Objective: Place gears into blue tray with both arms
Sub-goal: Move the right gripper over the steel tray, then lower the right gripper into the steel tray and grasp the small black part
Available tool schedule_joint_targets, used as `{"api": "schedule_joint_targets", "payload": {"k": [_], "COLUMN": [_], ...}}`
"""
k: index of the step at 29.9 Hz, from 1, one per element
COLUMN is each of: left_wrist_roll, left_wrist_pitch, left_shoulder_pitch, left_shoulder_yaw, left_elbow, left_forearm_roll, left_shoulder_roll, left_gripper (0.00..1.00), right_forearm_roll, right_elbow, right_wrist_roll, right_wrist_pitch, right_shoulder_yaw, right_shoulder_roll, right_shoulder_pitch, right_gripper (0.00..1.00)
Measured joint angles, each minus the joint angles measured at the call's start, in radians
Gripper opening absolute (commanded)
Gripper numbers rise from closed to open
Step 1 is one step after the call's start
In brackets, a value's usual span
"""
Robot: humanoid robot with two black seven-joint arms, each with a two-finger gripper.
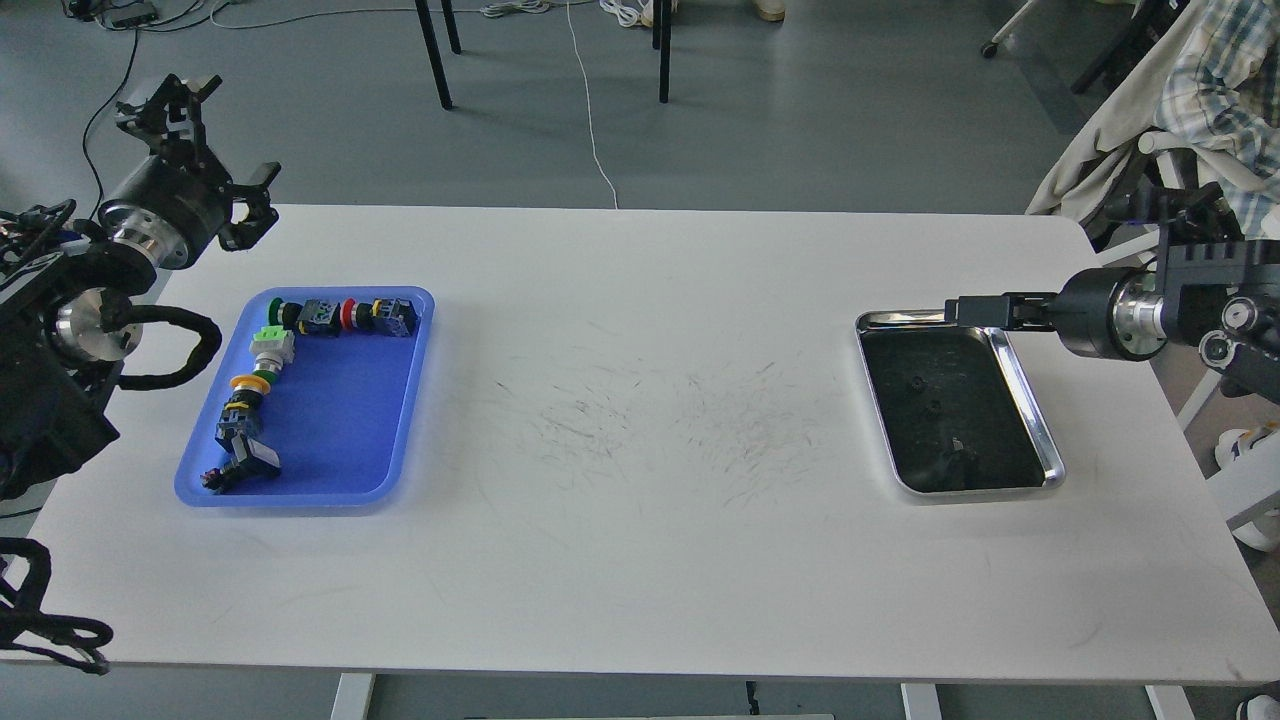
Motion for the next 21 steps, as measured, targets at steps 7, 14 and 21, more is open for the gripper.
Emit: {"api": "schedule_joint_targets", "payload": {"k": [7, 14, 21], "left_wrist_roll": [-0.004, -0.012, -0.014], "left_wrist_pitch": [0.000, 0.000, 0.000], "left_shoulder_pitch": [0.000, 0.000, 0.002], "left_shoulder_yaw": [-0.001, -0.001, 0.000], "left_elbow": [0.000, 0.000, 0.000], "left_forearm_roll": [-0.001, -0.001, 0.000], "left_shoulder_roll": [0.009, 0.012, 0.013], "left_gripper": [0.99, 0.99, 0.99], "right_forearm_roll": [-0.018, -0.021, -0.021], "right_elbow": [-0.045, -0.089, -0.145], "right_wrist_roll": [-0.001, -0.001, -0.001], "right_wrist_pitch": [0.000, -0.002, -0.002], "right_shoulder_yaw": [-0.035, -0.081, -0.119], "right_shoulder_roll": [0.060, 0.114, 0.179], "right_shoulder_pitch": [0.001, -0.001, -0.001], "right_gripper": [0.96, 0.91, 0.85]}}
